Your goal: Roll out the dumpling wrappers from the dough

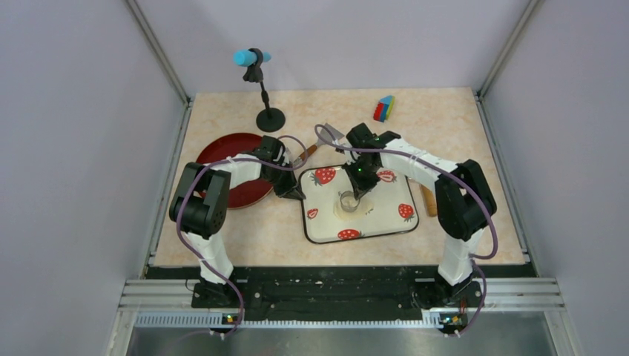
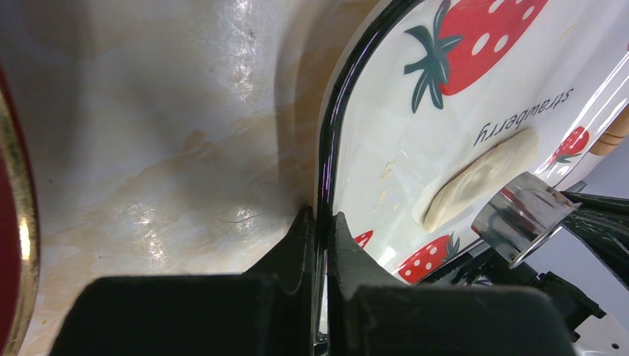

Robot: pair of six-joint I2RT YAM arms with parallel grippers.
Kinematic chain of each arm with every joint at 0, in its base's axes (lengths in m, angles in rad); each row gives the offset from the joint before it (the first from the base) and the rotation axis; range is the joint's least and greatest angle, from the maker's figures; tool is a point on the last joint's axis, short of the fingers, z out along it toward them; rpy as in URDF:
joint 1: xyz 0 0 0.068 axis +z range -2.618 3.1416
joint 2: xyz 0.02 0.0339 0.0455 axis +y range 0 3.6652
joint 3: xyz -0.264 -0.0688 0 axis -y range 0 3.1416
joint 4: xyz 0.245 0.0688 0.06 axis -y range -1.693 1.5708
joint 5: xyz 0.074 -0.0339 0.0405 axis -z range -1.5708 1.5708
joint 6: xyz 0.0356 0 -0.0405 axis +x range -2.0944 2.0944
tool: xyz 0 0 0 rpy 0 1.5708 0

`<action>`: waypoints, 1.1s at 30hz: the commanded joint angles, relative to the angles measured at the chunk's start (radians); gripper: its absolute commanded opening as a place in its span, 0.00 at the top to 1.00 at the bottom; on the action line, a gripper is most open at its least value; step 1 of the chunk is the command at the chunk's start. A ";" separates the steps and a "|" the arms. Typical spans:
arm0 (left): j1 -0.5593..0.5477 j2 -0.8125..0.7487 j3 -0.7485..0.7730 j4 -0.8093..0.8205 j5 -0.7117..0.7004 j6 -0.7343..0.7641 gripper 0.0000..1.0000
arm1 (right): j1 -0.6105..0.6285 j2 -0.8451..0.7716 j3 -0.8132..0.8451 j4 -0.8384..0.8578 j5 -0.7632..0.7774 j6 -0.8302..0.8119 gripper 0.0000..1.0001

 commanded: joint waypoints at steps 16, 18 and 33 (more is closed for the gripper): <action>-0.017 0.045 -0.041 -0.030 -0.084 0.018 1.00 | 0.011 0.016 -0.005 0.021 0.006 -0.020 1.00; -0.017 0.043 -0.042 -0.026 -0.085 0.016 1.00 | 0.010 0.021 -0.007 0.021 0.002 -0.022 1.00; -0.017 0.045 -0.040 -0.022 -0.081 0.017 1.00 | 0.018 0.034 -0.015 0.014 0.041 -0.020 0.94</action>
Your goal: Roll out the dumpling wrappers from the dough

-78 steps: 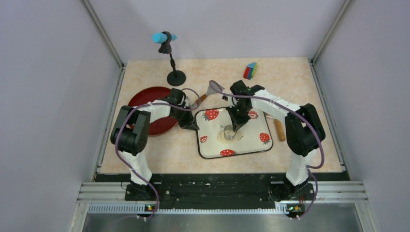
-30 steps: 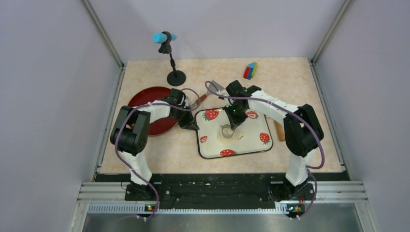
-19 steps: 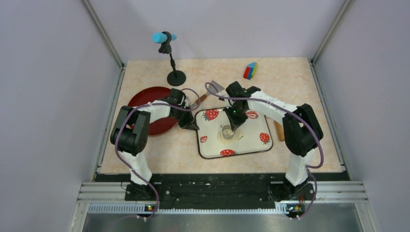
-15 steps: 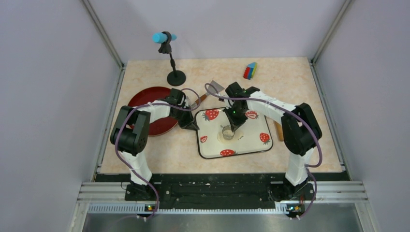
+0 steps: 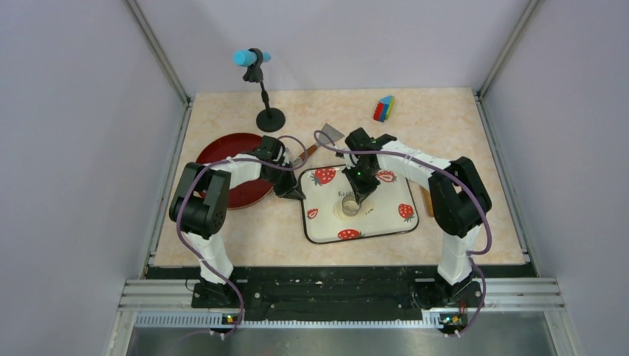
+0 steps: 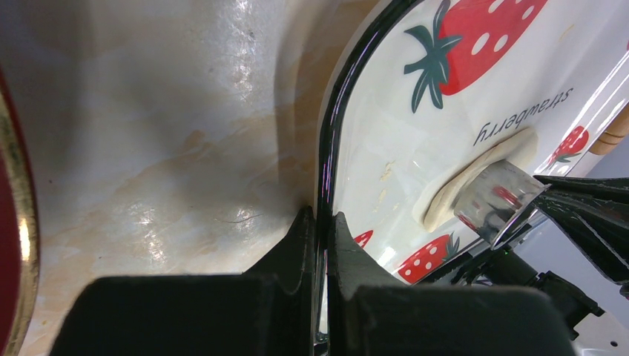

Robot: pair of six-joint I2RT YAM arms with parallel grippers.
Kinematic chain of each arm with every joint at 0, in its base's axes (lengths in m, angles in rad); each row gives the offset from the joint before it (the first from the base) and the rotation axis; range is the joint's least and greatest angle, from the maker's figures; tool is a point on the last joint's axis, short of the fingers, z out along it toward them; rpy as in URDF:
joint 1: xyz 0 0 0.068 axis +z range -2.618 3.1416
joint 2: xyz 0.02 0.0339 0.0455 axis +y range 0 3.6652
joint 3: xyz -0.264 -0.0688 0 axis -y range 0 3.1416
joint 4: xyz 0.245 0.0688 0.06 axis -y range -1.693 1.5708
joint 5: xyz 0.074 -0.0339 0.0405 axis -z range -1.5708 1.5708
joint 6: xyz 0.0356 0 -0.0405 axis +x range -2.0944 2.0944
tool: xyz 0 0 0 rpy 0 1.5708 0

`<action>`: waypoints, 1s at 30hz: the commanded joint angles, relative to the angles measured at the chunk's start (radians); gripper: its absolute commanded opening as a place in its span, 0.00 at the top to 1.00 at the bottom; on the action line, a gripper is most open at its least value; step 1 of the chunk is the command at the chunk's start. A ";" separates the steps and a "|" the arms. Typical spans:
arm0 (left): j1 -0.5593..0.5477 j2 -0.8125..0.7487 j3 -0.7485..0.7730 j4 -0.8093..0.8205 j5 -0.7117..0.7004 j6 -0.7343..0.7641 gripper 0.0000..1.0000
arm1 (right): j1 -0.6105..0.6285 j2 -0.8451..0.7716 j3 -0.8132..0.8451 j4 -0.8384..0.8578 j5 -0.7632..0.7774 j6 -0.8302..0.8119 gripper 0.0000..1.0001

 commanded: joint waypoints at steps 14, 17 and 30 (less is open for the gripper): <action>-0.019 -0.010 -0.025 -0.051 -0.154 0.031 0.92 | 0.017 -0.095 0.044 -0.042 0.072 -0.006 0.45; -0.022 -0.058 -0.003 -0.083 -0.199 0.043 0.73 | 0.017 -0.103 0.072 -0.055 0.061 0.000 0.36; -0.129 -0.154 0.168 -0.154 -0.239 0.050 0.53 | -0.155 -0.151 0.083 -0.036 -0.233 0.078 0.18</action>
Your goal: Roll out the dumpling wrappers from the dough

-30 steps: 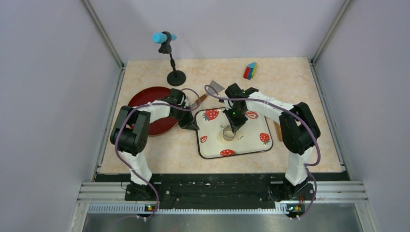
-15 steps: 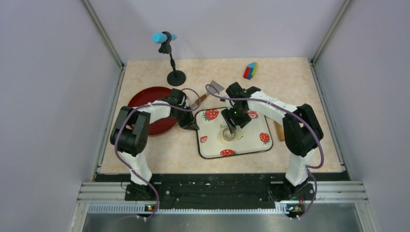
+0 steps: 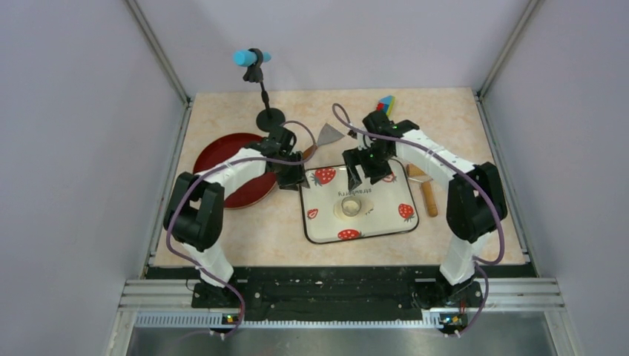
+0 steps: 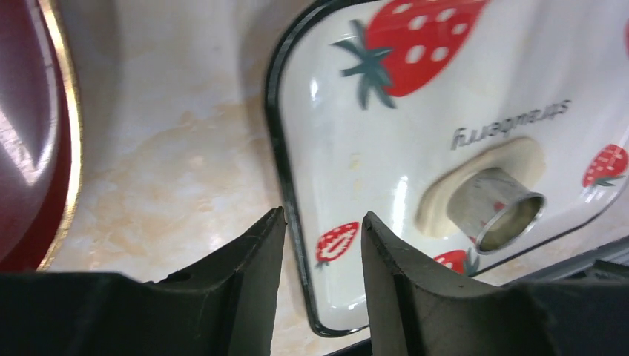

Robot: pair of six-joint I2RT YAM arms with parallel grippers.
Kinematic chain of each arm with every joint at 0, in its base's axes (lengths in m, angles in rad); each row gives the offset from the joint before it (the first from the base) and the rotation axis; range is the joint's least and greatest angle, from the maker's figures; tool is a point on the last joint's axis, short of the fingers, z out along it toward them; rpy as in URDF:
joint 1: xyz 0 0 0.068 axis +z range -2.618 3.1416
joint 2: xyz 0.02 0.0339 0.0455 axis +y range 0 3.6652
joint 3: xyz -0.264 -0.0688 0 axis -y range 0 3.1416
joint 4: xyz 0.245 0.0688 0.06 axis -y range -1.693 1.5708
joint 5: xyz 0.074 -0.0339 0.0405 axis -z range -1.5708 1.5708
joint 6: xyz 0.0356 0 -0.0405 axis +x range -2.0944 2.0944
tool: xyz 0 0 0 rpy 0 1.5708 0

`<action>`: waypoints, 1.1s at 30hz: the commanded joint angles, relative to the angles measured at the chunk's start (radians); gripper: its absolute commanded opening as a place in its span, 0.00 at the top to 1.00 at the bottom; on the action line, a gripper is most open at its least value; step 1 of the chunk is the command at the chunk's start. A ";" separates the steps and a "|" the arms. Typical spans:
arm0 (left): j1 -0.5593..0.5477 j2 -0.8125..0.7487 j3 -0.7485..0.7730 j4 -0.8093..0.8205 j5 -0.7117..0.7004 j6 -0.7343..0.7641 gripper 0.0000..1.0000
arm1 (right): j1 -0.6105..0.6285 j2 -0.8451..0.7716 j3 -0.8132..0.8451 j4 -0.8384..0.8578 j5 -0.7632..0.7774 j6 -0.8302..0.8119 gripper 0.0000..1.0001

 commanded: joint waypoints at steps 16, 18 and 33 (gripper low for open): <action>-0.187 0.186 0.177 0.127 0.439 -0.037 0.57 | -0.234 0.001 -0.205 0.077 -0.449 0.053 0.50; -0.195 0.200 0.176 0.122 0.445 -0.036 0.59 | -0.234 0.041 -0.202 0.065 -0.461 0.041 0.53; -0.203 0.230 0.177 0.103 0.418 -0.028 0.66 | -0.234 0.165 -0.160 0.048 -0.563 0.014 0.63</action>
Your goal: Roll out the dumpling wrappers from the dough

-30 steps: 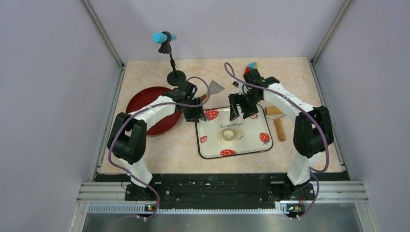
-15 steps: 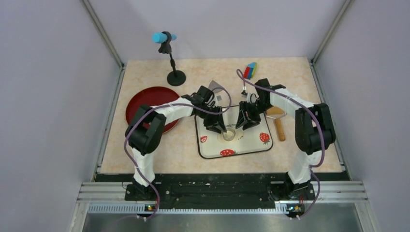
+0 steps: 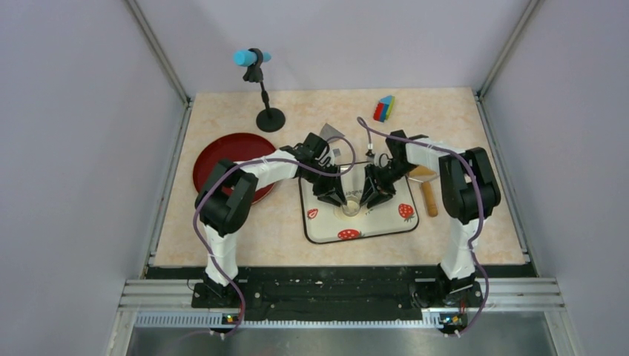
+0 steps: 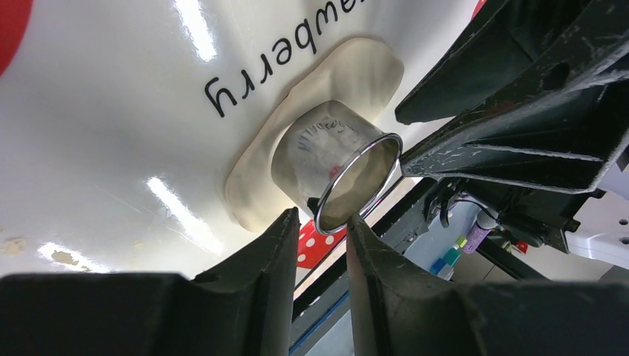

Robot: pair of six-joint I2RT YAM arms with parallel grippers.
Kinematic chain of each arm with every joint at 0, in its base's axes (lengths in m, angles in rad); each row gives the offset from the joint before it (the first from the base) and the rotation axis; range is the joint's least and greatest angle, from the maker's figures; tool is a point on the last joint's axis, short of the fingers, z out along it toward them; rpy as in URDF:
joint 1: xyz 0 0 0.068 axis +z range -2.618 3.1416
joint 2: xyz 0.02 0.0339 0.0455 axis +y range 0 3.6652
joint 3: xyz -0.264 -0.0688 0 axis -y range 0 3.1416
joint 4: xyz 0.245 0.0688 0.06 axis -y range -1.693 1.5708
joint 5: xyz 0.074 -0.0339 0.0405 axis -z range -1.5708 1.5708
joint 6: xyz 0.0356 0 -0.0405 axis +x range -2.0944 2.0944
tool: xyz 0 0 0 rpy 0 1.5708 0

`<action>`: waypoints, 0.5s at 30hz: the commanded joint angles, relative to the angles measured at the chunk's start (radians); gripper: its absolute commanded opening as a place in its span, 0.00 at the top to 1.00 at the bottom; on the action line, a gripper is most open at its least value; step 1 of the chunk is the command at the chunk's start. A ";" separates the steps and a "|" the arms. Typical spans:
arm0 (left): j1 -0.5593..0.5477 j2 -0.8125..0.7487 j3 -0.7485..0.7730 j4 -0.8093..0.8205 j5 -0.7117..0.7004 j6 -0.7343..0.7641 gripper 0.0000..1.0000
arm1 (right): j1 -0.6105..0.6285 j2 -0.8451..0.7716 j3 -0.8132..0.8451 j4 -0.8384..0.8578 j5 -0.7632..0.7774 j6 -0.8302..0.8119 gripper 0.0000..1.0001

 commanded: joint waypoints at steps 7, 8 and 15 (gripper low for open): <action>-0.004 0.022 0.032 0.002 -0.001 0.007 0.73 | 0.000 0.050 0.035 -0.006 -0.072 -0.025 0.73; -0.005 0.025 0.032 0.003 0.000 0.007 0.74 | 0.002 0.052 0.037 -0.006 -0.072 -0.025 0.74; -0.004 0.043 0.025 -0.003 -0.011 0.008 0.82 | 0.006 0.066 0.042 -0.012 -0.069 -0.022 0.83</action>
